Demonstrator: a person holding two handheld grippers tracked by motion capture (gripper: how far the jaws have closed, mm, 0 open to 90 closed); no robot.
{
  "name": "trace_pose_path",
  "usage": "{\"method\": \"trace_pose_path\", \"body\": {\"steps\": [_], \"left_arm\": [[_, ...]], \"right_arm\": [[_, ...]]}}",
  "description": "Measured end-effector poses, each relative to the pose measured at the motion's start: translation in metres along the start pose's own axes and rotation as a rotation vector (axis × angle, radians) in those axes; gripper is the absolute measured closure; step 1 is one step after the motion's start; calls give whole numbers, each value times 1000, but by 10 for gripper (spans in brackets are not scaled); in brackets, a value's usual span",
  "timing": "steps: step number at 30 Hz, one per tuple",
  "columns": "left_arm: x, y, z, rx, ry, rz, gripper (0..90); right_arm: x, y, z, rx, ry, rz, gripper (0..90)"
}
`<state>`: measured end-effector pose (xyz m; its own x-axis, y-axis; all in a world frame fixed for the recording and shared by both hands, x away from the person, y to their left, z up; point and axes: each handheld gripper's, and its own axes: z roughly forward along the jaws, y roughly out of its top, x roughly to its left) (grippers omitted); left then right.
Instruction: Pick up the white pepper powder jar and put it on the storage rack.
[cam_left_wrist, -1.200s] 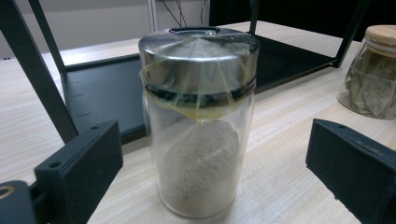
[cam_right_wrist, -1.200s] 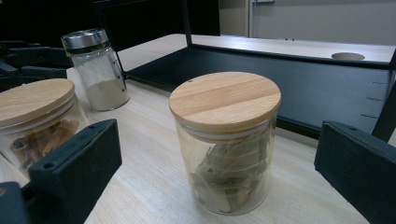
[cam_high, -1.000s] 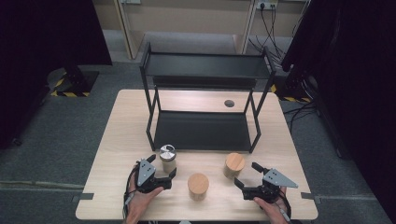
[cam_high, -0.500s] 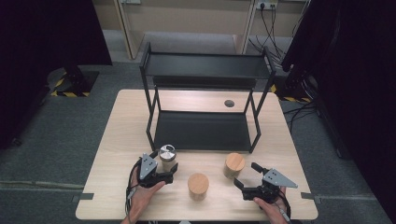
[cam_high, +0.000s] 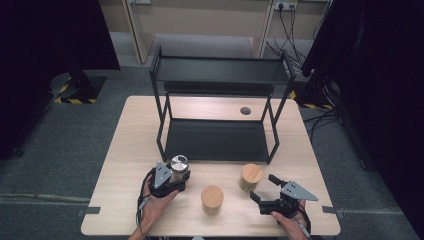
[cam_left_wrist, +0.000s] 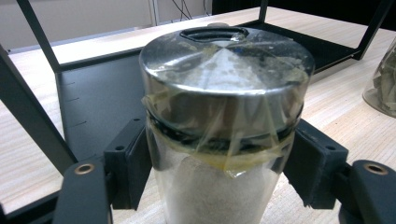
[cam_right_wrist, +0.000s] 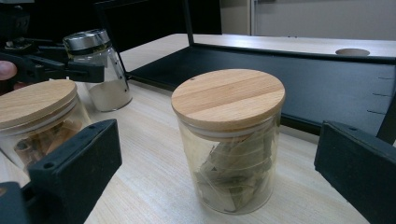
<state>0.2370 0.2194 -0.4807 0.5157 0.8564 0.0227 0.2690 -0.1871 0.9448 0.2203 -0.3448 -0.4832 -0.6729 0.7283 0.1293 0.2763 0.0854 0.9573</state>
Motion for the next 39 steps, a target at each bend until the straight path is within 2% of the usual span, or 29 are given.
{"method": "trace_pose_path", "body": {"steps": [7, 14, 18, 30, 39], "left_arm": [[-1, 8, -1, -24, -4, -3, 306], [1, 22, 5, -17, -28, -23, 306], [0, 29, 8, -15, -29, -13, 306], [2, 46, 23, -19, -22, -16, 306], [5, 57, 41, -9, 13, -25, 307]], "right_arm": [[-1, 0, 0, -1, 0, 6, 9], [-1, 0, -1, -3, 0, 8, 9], [-2, 0, -1, -5, 1, 9, 9], [-2, -1, -1, -5, 2, 10, 9], [-3, -1, -2, -7, 3, 13, 9]]}}
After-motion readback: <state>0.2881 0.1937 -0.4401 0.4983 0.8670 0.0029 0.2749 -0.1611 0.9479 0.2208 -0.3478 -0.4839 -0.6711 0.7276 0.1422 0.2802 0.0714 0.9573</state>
